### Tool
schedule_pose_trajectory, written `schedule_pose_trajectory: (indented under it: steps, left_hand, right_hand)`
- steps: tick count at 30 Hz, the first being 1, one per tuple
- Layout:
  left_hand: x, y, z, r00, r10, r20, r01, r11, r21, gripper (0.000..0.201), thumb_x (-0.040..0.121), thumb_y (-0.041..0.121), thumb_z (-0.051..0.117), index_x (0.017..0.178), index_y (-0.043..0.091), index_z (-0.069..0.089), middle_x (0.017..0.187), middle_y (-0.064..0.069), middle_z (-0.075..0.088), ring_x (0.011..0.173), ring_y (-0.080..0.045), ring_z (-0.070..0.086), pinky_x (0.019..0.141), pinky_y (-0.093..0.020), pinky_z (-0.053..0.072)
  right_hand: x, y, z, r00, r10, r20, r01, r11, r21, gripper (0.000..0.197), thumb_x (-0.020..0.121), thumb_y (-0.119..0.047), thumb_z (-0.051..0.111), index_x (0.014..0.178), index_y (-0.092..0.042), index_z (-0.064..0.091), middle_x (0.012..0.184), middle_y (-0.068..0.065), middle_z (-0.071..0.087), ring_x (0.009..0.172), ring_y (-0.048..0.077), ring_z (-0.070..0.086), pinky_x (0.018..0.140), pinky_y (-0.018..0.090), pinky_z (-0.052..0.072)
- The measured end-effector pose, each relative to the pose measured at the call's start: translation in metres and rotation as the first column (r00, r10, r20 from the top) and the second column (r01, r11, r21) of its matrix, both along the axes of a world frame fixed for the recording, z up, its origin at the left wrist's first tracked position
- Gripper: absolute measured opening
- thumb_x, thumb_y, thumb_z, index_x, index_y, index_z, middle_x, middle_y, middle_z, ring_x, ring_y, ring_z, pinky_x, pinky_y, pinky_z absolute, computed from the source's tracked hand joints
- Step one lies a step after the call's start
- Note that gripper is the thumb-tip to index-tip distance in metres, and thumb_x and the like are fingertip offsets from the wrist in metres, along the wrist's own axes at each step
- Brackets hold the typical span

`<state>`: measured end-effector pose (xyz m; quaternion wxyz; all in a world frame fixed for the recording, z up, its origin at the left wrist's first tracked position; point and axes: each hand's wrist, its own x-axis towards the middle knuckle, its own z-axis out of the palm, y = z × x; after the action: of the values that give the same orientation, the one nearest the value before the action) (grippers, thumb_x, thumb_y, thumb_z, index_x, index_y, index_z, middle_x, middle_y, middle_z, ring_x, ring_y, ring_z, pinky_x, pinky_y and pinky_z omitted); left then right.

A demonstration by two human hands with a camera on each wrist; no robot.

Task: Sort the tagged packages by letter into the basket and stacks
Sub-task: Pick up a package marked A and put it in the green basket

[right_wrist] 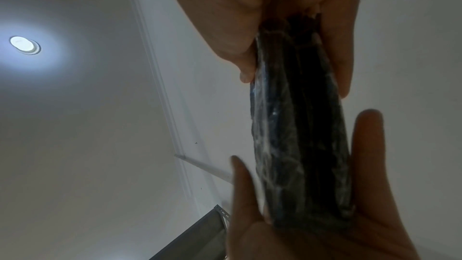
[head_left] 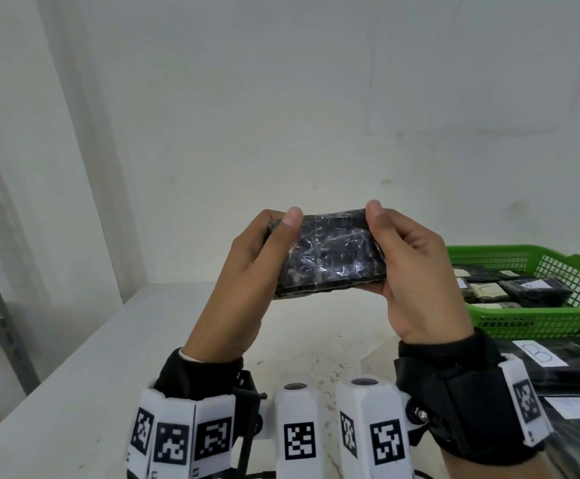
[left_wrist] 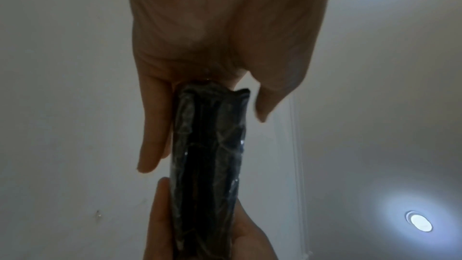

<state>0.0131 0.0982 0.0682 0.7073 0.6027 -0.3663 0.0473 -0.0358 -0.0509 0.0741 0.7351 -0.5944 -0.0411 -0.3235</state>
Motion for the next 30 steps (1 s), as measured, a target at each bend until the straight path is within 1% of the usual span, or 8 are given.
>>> schedule_pose_trajectory:
  steps: [3, 6, 8, 10, 13, 20, 26, 30]
  left_hand:
    - [-0.001, 0.001, 0.002, 1.0, 0.021, 0.011, -0.02, 0.999, -0.025, 0.047, 0.084, 0.054, 0.057, 0.081, 0.009, 0.044, 0.075, -0.032, 0.037, 0.067, -0.042, 0.033, 0.067, -0.045, 0.03]
    - [0.0, 0.004, 0.003, 0.998, 0.042, 0.038, -0.041, 0.999, -0.011, 0.039, 0.09, 0.044, 0.055, 0.078, 0.009, 0.04, 0.072, -0.029, 0.028, 0.065, -0.05, 0.027, 0.057, -0.048, 0.027]
    - [0.003, 0.005, 0.002, 0.998, 0.063, 0.02, -0.063, 0.998, -0.012, 0.036, 0.098, 0.035, 0.055, 0.076, 0.01, 0.042, 0.071, -0.023, 0.03, 0.063, -0.042, 0.028, 0.055, -0.044, 0.03]
    - [0.003, 0.004, 0.002, 0.999, 0.049, -0.011, -0.049, 0.998, -0.026, 0.031, 0.101, 0.029, 0.051, 0.075, 0.013, 0.045, 0.073, -0.014, 0.038, 0.064, -0.025, 0.038, 0.058, -0.032, 0.037]
    - [-0.001, 0.0, 0.001, 0.999, 0.004, -0.047, -0.004, 1.0, 0.008, 0.033, 0.093, 0.045, 0.061, 0.078, 0.017, 0.049, 0.078, -0.006, 0.052, 0.072, -0.019, 0.054, 0.067, -0.033, 0.048]
    - [0.006, 0.001, -0.003, 0.997, 0.08, -0.005, -0.08, 0.997, 0.011, 0.034, 0.094, 0.028, 0.064, 0.072, 0.017, 0.04, 0.064, 0.003, 0.047, 0.063, -0.015, 0.047, 0.061, -0.031, 0.042]
    - [-0.004, 0.001, 0.002, 0.998, 0.005, -0.064, -0.001, 0.998, 0.062, 0.035, 0.084, 0.042, 0.064, 0.086, 0.011, 0.046, 0.088, -0.02, 0.06, 0.08, -0.029, 0.069, 0.071, -0.046, 0.061]
    - [-0.004, 0.004, 0.003, 0.998, 0.011, -0.059, -0.008, 0.999, 0.051, 0.025, 0.094, 0.023, 0.057, 0.083, 0.008, 0.042, 0.084, -0.014, 0.059, 0.071, -0.022, 0.069, 0.063, -0.043, 0.061]
  right_hand:
    - [-0.003, -0.001, 0.002, 0.996, 0.064, -0.054, -0.065, 0.998, -0.02, 0.031, 0.098, -0.035, 0.053, 0.081, -0.017, 0.072, 0.076, 0.001, 0.075, 0.071, 0.014, 0.073, 0.059, 0.032, 0.06]
    - [-0.006, -0.001, 0.005, 0.979, 0.159, -0.125, -0.167, 0.985, -0.05, 0.046, 0.088, -0.052, 0.051, 0.091, -0.011, 0.072, 0.088, 0.005, 0.077, 0.082, 0.017, 0.075, 0.069, 0.034, 0.062]
    - [-0.006, 0.002, 0.003, 0.98, 0.157, -0.124, -0.167, 0.983, -0.071, 0.046, 0.081, -0.051, 0.057, 0.094, -0.009, 0.072, 0.091, 0.005, 0.077, 0.084, 0.017, 0.074, 0.072, 0.035, 0.062]
    - [-0.004, 0.005, 0.002, 0.992, 0.1, -0.078, -0.104, 0.993, -0.05, 0.027, 0.085, -0.035, 0.065, 0.091, -0.009, 0.073, 0.088, 0.007, 0.076, 0.079, 0.017, 0.074, 0.066, 0.034, 0.061]
    - [-0.002, 0.006, -0.001, 0.999, 0.04, -0.026, -0.04, 0.999, -0.003, 0.015, 0.088, -0.022, 0.068, 0.087, -0.007, 0.072, 0.089, 0.014, 0.073, 0.074, 0.018, 0.072, 0.058, 0.03, 0.058]
    - [-0.003, 0.013, -0.001, 0.994, 0.089, -0.063, -0.092, 0.994, -0.05, 0.029, 0.082, -0.036, 0.07, 0.091, -0.008, 0.072, 0.09, 0.01, 0.076, 0.077, 0.014, 0.074, 0.06, 0.024, 0.057]
    - [-0.002, 0.01, -0.002, 1.0, 0.031, 0.0, -0.031, 0.999, 0.021, 0.005, 0.084, -0.014, 0.073, 0.086, -0.009, 0.072, 0.084, 0.009, 0.074, 0.072, 0.015, 0.073, 0.056, 0.025, 0.055]
    - [-0.002, 0.01, -0.002, 0.996, 0.067, -0.052, -0.068, 0.998, -0.009, 0.006, 0.085, -0.022, 0.073, 0.083, -0.016, 0.072, 0.081, 0.002, 0.075, 0.073, 0.013, 0.073, 0.056, 0.024, 0.056]
